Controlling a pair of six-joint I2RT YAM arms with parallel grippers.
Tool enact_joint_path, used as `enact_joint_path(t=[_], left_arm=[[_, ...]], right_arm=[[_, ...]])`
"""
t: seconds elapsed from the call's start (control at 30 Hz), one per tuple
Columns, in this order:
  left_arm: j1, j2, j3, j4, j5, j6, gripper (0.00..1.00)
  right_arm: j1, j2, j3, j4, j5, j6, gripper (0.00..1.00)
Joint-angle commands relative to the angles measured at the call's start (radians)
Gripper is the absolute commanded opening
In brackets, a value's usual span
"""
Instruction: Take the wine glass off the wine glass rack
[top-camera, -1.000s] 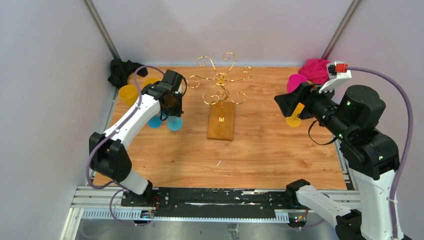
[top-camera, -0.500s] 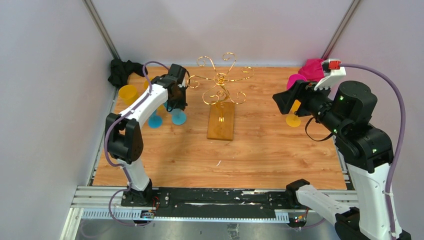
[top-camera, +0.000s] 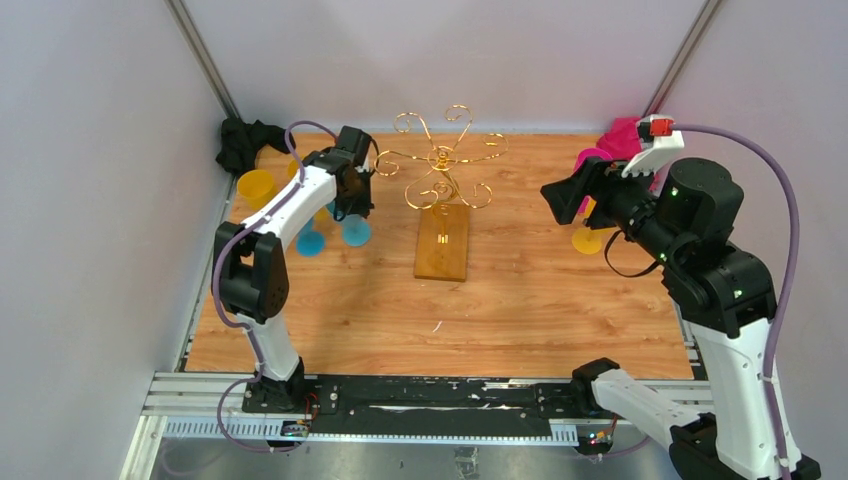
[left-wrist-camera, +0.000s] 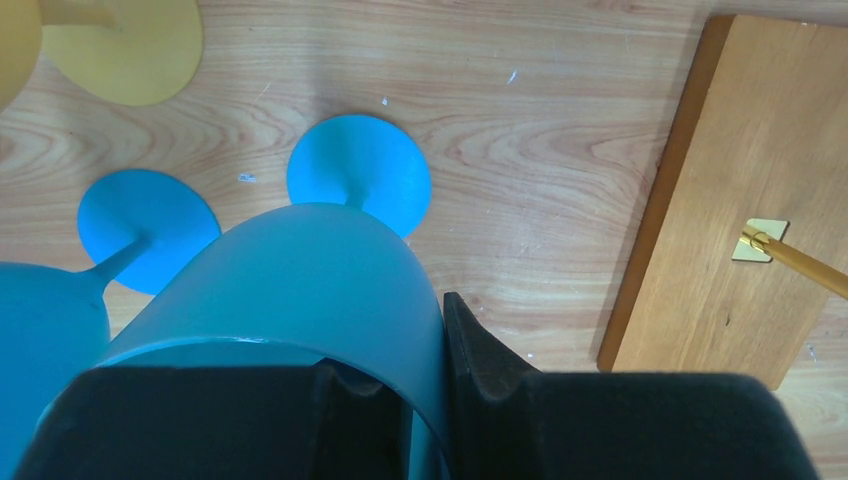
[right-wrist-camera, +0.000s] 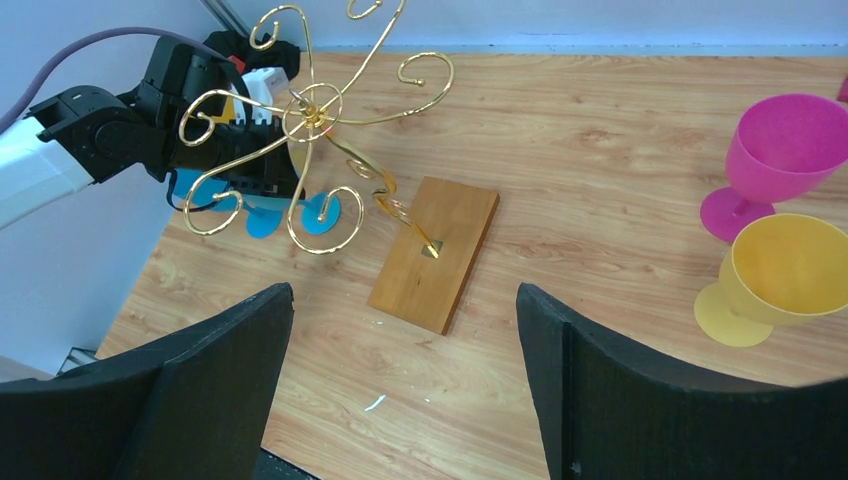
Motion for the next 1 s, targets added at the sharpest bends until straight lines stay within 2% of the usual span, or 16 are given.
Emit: enact_joint_path(t=[0.0,0.07,0.2,0.33,0.43,0.8,0.97], left_arm=[[0.007,0.014,-0.001,0.018,-0.018,-0.007,0.12],[0.007,0.013,-0.002,0.019,-0.02,-0.007,0.17],[0.007,0.011,-0.005,0.017,-0.031,-0.009,0.19],[0.009,0.012,-0.01,0.019,-0.03,-0.01,0.36],[0.009,0.009,-0.006,0.018,-0.031,-0.01,0.44],[0.009,-0.05,0.031,0.003,-0.042,-0.01,0.48],[0.009,-0.09,0.077,-0.019,-0.055,-0.007,0.57]], right_arm=[[0.011,-0.019,-0.012,0.023,-0.012,0.0,0.87],[0.011,-0.023,-0.015,0.024,-0.012,0.003,0.87],[0.01,-0.027,-0.021,0.025,-0.016,0.005,0.88],[0.01,-0.032,-0.026,0.025,-0.02,0.008,0.88],[0.01,-0.034,-0.03,0.028,-0.023,0.008,0.88],[0.01,-0.032,-0.047,0.044,-0.03,0.01,0.88],[0.01,-0.035,-0.058,0.047,-0.02,0.013,0.91]])
